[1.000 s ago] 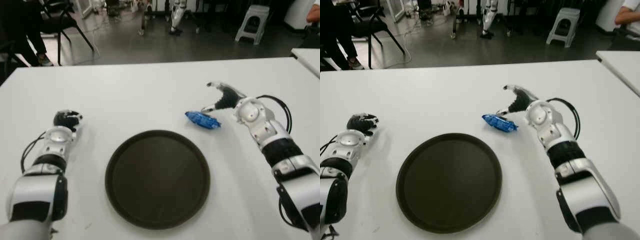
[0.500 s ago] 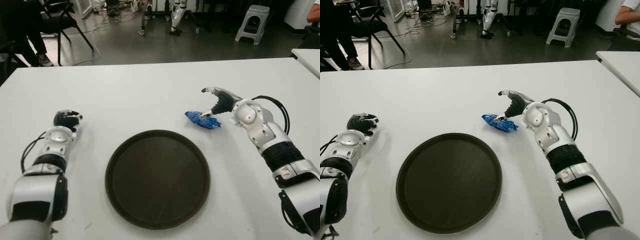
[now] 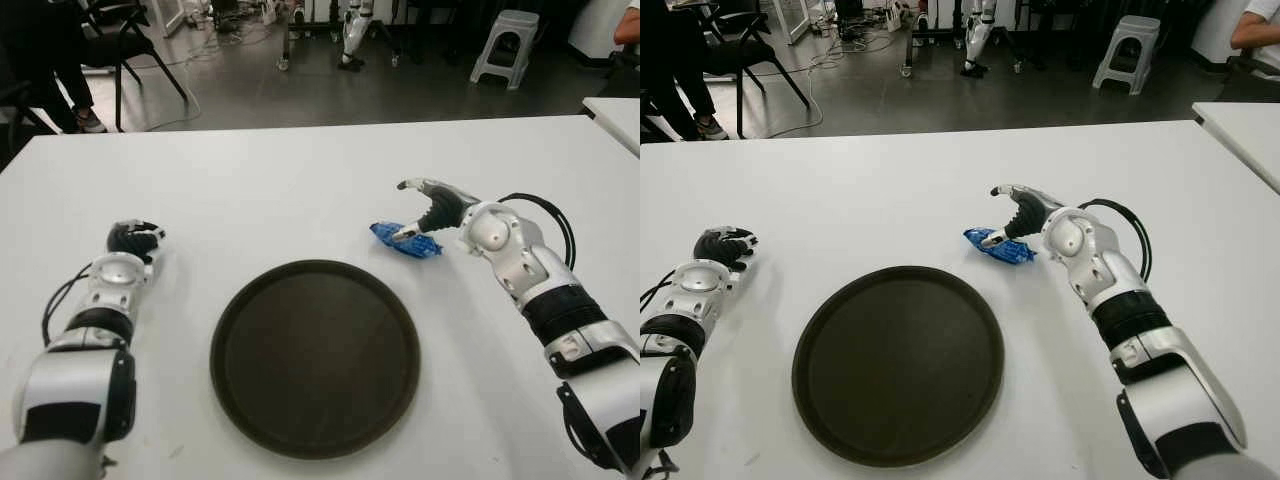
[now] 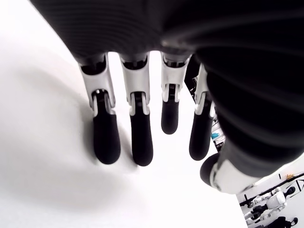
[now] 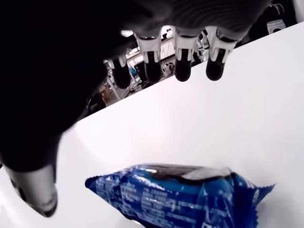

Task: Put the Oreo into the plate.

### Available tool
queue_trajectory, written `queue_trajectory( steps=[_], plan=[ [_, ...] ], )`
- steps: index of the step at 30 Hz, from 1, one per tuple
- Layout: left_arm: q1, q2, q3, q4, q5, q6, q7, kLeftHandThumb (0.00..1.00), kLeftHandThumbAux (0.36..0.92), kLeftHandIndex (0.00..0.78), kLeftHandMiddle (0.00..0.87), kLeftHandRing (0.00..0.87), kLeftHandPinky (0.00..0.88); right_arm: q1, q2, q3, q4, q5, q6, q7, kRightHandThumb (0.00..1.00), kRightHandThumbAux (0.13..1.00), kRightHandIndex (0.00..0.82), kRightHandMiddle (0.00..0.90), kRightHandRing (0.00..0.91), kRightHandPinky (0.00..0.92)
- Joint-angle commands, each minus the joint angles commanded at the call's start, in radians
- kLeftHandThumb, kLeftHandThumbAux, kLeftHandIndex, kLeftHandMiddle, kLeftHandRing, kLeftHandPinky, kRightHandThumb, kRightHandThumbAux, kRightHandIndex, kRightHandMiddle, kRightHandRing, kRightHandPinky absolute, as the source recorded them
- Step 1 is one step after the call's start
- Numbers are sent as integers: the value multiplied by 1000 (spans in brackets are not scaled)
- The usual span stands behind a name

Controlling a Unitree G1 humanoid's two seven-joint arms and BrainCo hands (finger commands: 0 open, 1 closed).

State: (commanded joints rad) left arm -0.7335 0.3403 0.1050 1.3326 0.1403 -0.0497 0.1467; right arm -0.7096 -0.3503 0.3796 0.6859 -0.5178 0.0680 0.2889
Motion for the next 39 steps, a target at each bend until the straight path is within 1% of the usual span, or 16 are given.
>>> queue_trajectory(
  steps=[3,5,6,8,9,11,13,17,23,28,39],
  plan=[
    [0,0,2,0,-2,0,-2,684,719,408,198,234,247,-4,1,2,10,-4,0,-10,0,680,0,0,0,0],
    [0,0,2,0,-2,0,-3,684,719,407,198,234,245,-14,3,4,37,-8,-7,-26,0,687,0,0,0,0],
    [0,0,1,0,-1,0,-4,684,719,407,198,234,244,-50,11,7,132,-13,-31,-59,0,690,0,0,0,0],
    [0,0,-1,0,1,-1,-6,683,719,408,199,228,224,-97,23,11,255,-20,-64,-101,0,707,0,0,0,0],
    [0,1,-2,0,2,-2,-6,683,719,408,200,225,217,-114,28,15,307,-25,-77,-123,0,713,0,0,0,0],
    [1,2,-4,-1,4,-4,-6,684,719,409,202,220,205,-122,32,24,331,-37,-80,-147,0,719,0,0,0,0],
    [2,3,-6,-1,7,-8,-3,684,718,409,205,218,202,-125,33,30,330,-48,-76,-163,0,723,0,0,0,0],
    [4,3,-7,-2,7,-10,2,683,719,407,204,217,196,-140,36,33,366,-53,-86,-189,0,735,0,0,0,0],
    [3,2,-3,-1,2,-8,-1,685,718,410,226,239,223,-156,40,41,408,-62,-87,-225,0,727,0,0,0,0],
    [3,1,-6,-1,4,-9,-2,686,717,413,242,248,208,-170,43,48,442,-68,-85,-242,0,733,0,0,0,0],
    [2,0,-3,-2,1,-8,1,685,717,411,246,246,179,-178,44,65,477,-83,-80,-264,0,739,0,0,0,0]
  ],
)
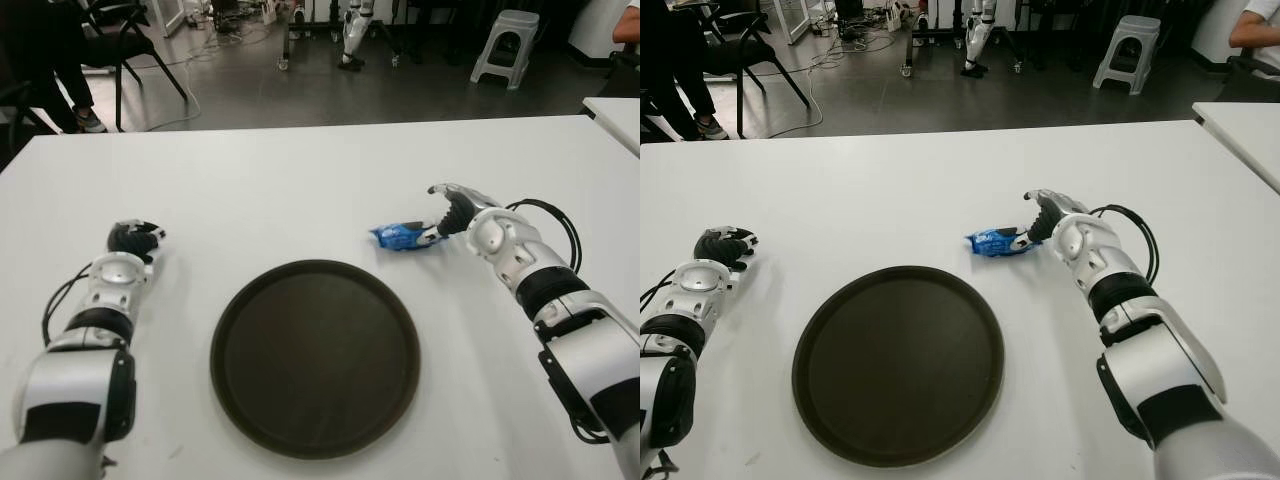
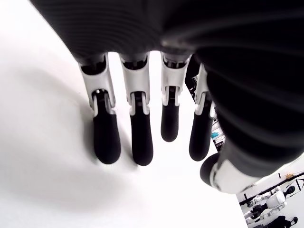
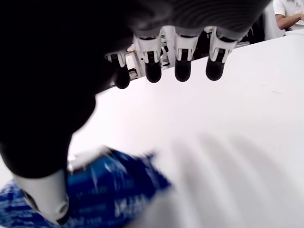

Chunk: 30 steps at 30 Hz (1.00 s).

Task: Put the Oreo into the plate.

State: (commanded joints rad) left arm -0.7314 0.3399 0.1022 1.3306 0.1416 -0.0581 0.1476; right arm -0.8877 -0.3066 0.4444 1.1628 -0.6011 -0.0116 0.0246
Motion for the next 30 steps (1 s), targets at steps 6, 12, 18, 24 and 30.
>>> queue_trajectory(
  steps=[6,12,18,24,30],
  plan=[
    [0,0,0,-1,0,-2,-1,685,717,413,250,236,148,3,-5,1,11,-4,-10,0,0,745,0,0,0,0],
    [0,-1,3,-1,-3,0,1,687,715,414,263,232,123,10,-11,-2,21,-4,-41,-19,0,738,0,0,0,0],
    [-3,-3,1,-2,-2,3,7,688,715,413,259,231,118,8,-13,0,20,-5,-49,-18,0,733,0,0,0,0],
    [-3,-4,3,-4,-4,-1,5,689,715,414,274,247,130,11,-22,5,9,-12,-72,-19,0,734,0,0,0,0],
    [-4,-6,3,-4,-5,1,3,689,715,415,268,239,136,9,-32,14,-9,-23,-83,-6,0,730,0,0,0,0]
  ],
)
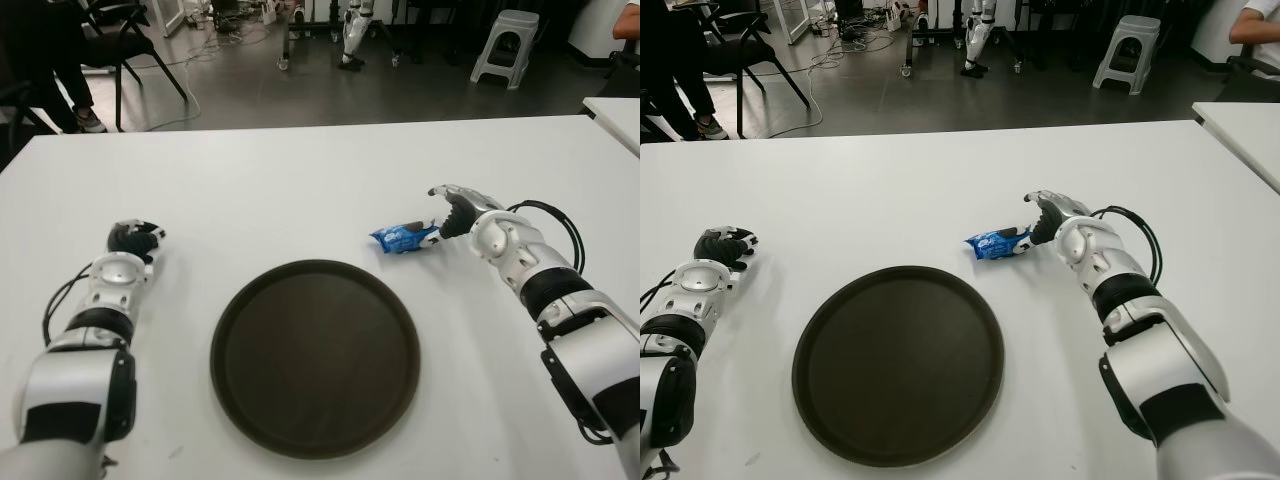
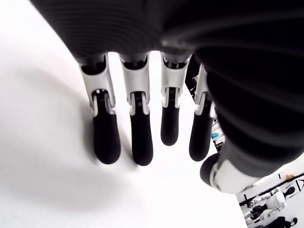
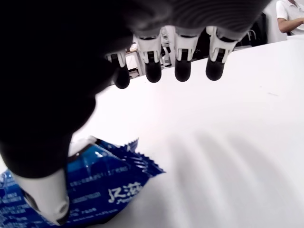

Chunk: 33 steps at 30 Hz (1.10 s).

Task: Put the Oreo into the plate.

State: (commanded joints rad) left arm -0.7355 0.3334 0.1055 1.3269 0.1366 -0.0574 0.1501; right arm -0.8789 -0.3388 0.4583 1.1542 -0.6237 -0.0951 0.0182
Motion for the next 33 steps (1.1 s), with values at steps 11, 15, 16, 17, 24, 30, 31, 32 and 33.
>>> queue_trajectory(
  steps=[11,15,16,17,24,30,31,32,33],
  plan=[
    [2,-3,8,-1,-11,-9,-5,690,715,416,299,269,152,-9,-13,29,-10,-27,-3,17,0,714,0,0,0,0],
    [1,-4,6,-2,-9,-8,0,689,714,415,315,284,144,-13,-21,44,-15,-47,-8,25,0,702,0,0,0,0],
    [1,-4,6,-2,-9,-8,0,689,714,414,316,284,139,-14,-22,46,-16,-49,-8,28,0,700,0,0,0,0],
    [1,-5,5,-2,-8,-7,1,689,714,414,317,284,138,-15,-23,47,-17,-51,-9,31,0,699,0,0,0,0],
    [-1,-7,1,-2,-4,-5,4,688,714,414,358,322,170,-13,-36,69,-21,-67,-32,26,0,701,0,0,0,0],
    [0,-9,-4,-3,-2,-8,7,688,715,414,397,348,196,-20,-50,93,-20,-89,-56,48,0,719,0,0,0,0],
    [0,-10,-5,-3,-2,-10,7,688,715,415,404,351,197,-22,-53,100,-19,-95,-62,52,0,723,0,0,0,0],
    [0,-10,-6,-3,-2,-11,8,688,715,415,406,352,198,-23,-55,105,-17,-98,-67,55,0,726,0,0,0,0],
    [0,-10,-6,-3,-3,-11,9,688,715,415,408,354,200,-24,-58,111,-16,-103,-73,58,0,730,0,0,0,0]
  ],
)
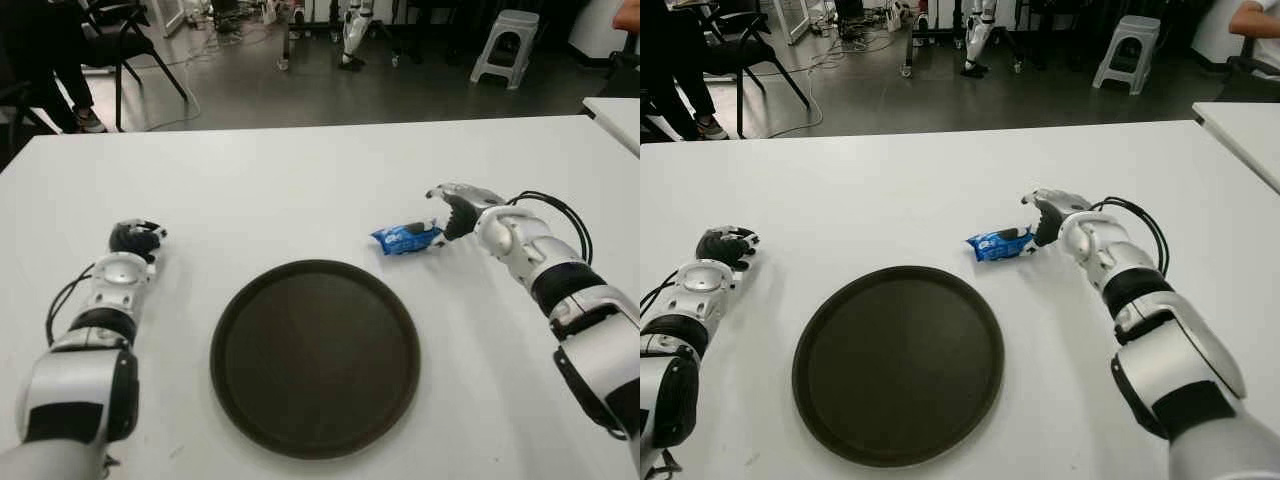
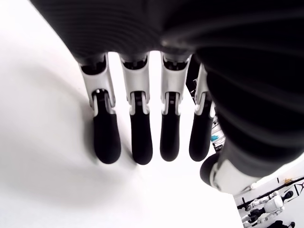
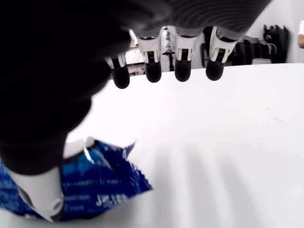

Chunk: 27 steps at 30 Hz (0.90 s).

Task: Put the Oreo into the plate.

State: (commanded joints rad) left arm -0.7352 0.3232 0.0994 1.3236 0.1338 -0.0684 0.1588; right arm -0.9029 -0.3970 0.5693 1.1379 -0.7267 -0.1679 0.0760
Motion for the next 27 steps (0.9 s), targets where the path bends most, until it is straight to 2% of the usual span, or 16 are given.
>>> queue_trajectory(
  steps=[9,21,24,27],
  plan=[
    [-1,-2,2,4,-5,7,4,688,718,412,291,280,202,-4,-16,14,2,1,-24,54,0,756,0,0,0,0],
    [-3,-7,0,3,-4,12,15,689,719,410,285,308,270,-14,-26,17,12,0,-49,107,0,764,0,0,0,0],
    [-5,-9,-1,1,-4,15,18,689,720,409,289,317,284,-30,-49,13,-45,8,-44,188,0,788,0,0,0,0],
    [-5,-10,-2,1,-3,16,19,689,720,408,277,307,282,-34,-49,13,-42,9,-46,219,0,807,0,0,0,0]
  ],
)
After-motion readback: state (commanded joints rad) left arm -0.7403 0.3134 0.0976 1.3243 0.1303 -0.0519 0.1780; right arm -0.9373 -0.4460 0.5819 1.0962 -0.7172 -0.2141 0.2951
